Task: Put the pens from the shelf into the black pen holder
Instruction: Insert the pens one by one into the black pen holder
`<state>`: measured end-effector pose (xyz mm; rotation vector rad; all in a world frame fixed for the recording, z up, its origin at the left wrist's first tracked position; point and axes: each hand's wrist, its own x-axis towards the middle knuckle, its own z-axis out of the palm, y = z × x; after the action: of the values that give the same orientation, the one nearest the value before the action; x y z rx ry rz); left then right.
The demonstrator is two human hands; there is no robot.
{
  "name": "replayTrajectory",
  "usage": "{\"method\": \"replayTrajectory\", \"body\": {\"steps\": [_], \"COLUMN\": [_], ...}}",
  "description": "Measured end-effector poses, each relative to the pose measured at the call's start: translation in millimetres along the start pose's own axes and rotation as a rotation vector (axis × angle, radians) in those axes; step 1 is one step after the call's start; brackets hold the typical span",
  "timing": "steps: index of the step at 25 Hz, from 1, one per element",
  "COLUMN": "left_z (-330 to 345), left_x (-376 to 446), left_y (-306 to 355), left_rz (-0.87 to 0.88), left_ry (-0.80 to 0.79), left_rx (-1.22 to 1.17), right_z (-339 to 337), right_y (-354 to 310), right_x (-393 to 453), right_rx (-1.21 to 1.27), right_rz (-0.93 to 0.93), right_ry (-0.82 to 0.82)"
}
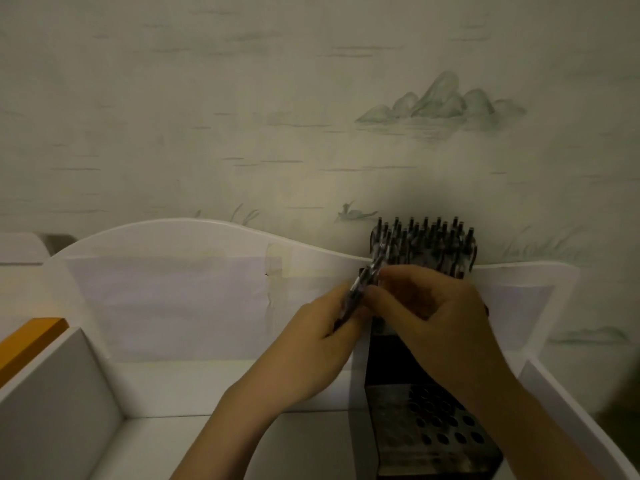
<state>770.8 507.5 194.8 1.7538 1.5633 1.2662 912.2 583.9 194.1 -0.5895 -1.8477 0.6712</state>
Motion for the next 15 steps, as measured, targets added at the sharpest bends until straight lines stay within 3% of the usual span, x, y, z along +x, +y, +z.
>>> {"method": "replayTrajectory", "body": {"steps": [5,8,12,15], "left_z": [4,5,-1,-2], "left_x": [0,2,4,5], "left_y": [5,3,-9,-12], "left_rz": [0.027,-0.012,-0.036,0.0], "left_ry": [-0.059,-0.047,0.055,0.143], "left_rx": [-0.028,-0.039,0.067,0.2], "right_z": [-10,-24,-57,-58], "right_y": [4,-1,-9,-7], "right_x": [1,7,26,33], "right_rx": [0.363,0.489,0.353,0.072], "right_rz": [0.205,0.272,0.082,-0.027], "right_ry": [-0.091,0.033,0.3,0.293]}}
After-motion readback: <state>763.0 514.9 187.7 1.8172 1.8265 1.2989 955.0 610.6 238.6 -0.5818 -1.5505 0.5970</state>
